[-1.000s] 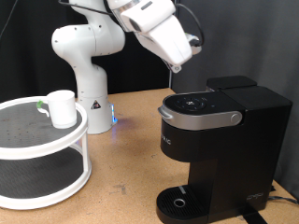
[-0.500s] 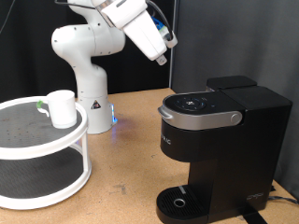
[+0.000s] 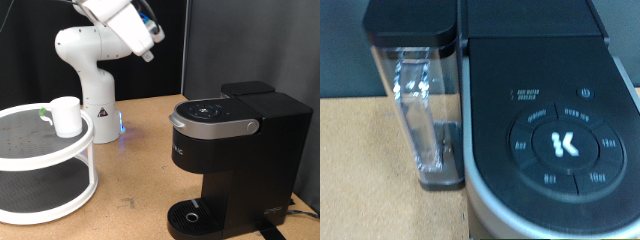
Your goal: Make a cup of coffee with the keurig machine
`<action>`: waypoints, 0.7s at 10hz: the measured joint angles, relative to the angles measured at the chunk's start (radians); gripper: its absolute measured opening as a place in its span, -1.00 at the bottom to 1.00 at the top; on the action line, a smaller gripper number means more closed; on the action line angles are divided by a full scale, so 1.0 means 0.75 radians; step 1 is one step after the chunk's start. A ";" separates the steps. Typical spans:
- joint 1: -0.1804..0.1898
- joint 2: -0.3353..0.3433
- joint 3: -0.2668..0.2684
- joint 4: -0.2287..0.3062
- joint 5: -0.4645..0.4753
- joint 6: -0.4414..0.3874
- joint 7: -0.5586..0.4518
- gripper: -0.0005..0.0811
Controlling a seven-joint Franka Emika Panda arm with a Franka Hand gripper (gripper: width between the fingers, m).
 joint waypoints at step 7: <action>-0.069 -0.109 -0.094 -0.027 -0.056 -0.180 -0.033 -0.99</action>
